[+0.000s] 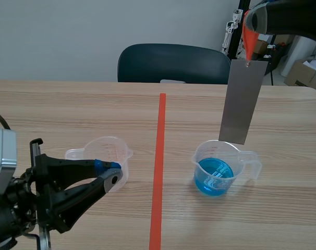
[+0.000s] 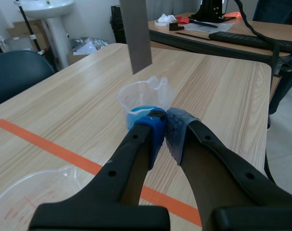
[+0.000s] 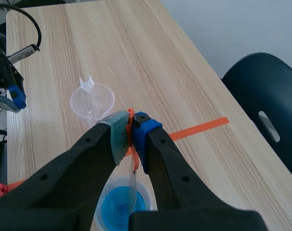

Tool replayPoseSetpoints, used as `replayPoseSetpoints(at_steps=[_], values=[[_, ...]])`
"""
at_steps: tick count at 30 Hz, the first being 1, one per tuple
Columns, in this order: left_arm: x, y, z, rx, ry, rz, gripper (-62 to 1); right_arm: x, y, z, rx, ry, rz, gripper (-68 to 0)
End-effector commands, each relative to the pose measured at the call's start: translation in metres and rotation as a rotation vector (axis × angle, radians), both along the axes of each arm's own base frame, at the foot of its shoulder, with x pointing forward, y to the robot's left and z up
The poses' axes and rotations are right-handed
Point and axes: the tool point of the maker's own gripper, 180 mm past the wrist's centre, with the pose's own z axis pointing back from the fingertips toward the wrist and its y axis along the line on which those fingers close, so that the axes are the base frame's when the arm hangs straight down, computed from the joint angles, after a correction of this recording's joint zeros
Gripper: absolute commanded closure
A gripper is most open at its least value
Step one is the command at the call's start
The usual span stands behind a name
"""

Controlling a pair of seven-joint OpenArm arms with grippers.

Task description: Do the redox reaction experiment. move the plate over the blue solution

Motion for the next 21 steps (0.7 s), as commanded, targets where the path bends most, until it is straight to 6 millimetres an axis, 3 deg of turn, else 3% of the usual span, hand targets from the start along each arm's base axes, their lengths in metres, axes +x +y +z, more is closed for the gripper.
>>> replayPoseSetpoints(at_steps=[1, 12, 21], values=[[0.000, -0.008, 0.008, -0.044, -0.005, -0.004, -4.0, 0.004, -0.002, 0.021, 0.028, -0.054, -0.008, 0.3], [0.010, -0.048, 0.012, -0.068, -0.002, -0.018, -4.0, -0.004, 0.007, 0.031, 0.052, -0.077, 0.032, 0.3], [0.031, -0.064, 0.010, 0.002, -0.081, 0.065, -4.0, -0.007, 0.009, 0.032, 0.062, -0.076, 0.048, 0.3]])
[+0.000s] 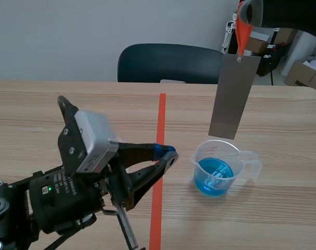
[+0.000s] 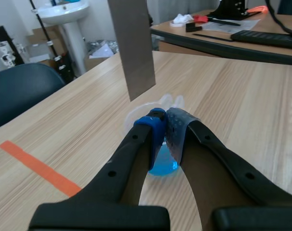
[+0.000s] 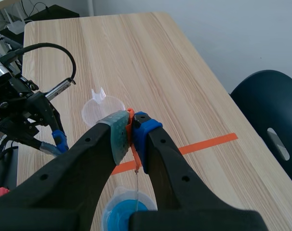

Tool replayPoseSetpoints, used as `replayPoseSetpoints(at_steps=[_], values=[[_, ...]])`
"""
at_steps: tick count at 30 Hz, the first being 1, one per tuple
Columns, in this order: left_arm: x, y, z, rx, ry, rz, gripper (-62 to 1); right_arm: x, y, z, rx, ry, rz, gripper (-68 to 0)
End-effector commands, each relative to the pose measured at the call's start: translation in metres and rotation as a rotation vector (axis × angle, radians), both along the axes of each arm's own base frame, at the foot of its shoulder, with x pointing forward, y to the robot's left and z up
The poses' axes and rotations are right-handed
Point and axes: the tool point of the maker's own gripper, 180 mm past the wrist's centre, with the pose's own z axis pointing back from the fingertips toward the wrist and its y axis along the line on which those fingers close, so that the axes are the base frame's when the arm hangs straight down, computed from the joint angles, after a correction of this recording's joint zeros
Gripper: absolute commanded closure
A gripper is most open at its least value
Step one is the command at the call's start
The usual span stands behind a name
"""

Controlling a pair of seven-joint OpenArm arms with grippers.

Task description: Do the redox reaction experiment. move the plate over the blue solution

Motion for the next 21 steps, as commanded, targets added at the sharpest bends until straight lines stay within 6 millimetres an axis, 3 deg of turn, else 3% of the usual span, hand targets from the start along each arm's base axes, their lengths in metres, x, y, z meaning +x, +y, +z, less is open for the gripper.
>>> replayPoseSetpoints(at_steps=[1, 21], values=[[0.001, -0.003, 0.008, -0.034, -0.011, -0.003, -4.0, 0.004, -0.002, 0.023, 0.024, -0.061, -0.005, 0.3], [0.026, -0.021, 0.020, -0.054, -0.062, 0.096, -4.0, 0.000, -0.003, 0.022, 0.020, -0.053, 0.012, 0.3]])
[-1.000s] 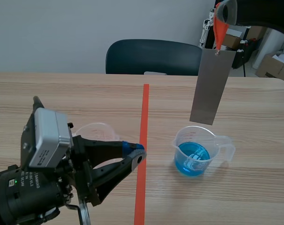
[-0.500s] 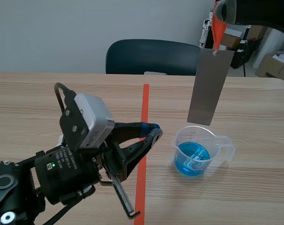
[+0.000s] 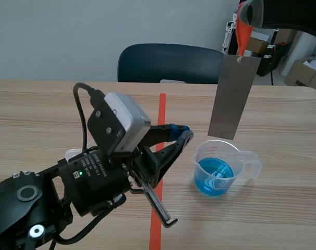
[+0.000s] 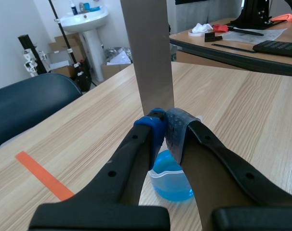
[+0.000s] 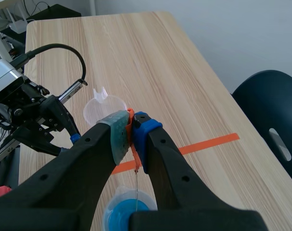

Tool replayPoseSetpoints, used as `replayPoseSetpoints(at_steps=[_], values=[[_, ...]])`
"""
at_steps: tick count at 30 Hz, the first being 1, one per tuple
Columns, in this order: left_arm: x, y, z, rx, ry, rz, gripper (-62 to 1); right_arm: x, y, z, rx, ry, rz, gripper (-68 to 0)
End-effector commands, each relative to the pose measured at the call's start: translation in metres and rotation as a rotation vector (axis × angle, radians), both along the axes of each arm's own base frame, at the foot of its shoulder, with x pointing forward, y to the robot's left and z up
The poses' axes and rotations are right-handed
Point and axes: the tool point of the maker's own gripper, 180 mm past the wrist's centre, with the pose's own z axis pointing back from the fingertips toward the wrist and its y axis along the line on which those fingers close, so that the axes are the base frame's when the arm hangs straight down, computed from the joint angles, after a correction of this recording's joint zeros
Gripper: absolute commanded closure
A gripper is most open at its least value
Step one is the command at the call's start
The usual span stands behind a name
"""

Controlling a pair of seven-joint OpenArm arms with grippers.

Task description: Do the redox reaction experiment. move the plate over the blue solution

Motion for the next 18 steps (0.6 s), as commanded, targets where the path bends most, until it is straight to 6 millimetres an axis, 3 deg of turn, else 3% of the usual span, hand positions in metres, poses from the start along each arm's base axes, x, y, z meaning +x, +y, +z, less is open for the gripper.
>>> replayPoseSetpoints(at_steps=[1, 18], values=[[0.0038, -0.0009, 0.0092, -0.030, -0.019, 0.012, -4.0, 0.0035, -0.0037, 0.0230, 0.023, -0.058, -0.006, 0.3], [0.0055, -0.0025, 0.0110, -0.036, -0.020, 0.019, -4.0, 0.0037, -0.0050, 0.0220, 0.015, -0.057, -0.010, 0.3]])
